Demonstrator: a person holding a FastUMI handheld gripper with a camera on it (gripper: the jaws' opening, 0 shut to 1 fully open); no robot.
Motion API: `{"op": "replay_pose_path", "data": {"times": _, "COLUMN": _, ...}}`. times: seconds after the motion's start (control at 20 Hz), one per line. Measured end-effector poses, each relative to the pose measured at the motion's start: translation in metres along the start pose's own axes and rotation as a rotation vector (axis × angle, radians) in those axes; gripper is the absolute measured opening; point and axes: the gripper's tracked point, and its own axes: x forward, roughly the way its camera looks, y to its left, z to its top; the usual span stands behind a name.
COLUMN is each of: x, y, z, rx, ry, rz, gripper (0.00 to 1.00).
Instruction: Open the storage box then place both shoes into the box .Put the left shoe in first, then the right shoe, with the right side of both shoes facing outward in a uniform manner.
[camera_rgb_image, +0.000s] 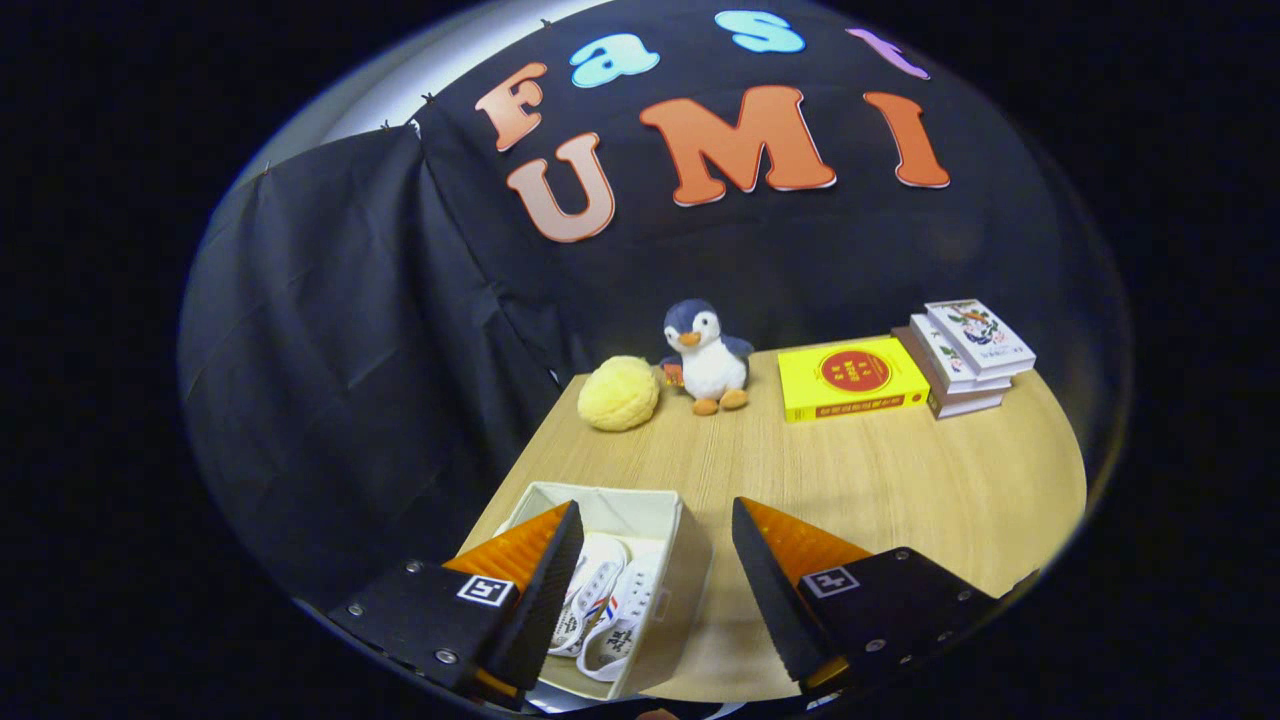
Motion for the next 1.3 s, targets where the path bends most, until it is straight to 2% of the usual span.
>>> {"op": "replay_pose_path", "data": {"times": 0.2, "x": -0.021, "y": -0.038, "z": 0.036, "rx": -0.042, "ry": -0.129, "rz": -0.038, "gripper": 0.96}}
{"op": "replay_pose_path", "data": {"times": 0.6, "x": -0.072, "y": -0.108, "z": 0.1, "rx": -0.131, "ry": -0.391, "rz": -0.107, "gripper": 0.98}}
{"op": "replay_pose_path", "data": {"times": 0.8, "x": -0.091, "y": -0.12, "z": 0.125, "rx": -0.159, "ry": -0.504, "rz": -0.111, "gripper": 0.98}}
{"op": "replay_pose_path", "data": {"times": 1.3, "x": -0.105, "y": -0.129, "z": 0.149, "rx": -0.235, "ry": -0.641, "rz": -0.113, "gripper": 0.98}}
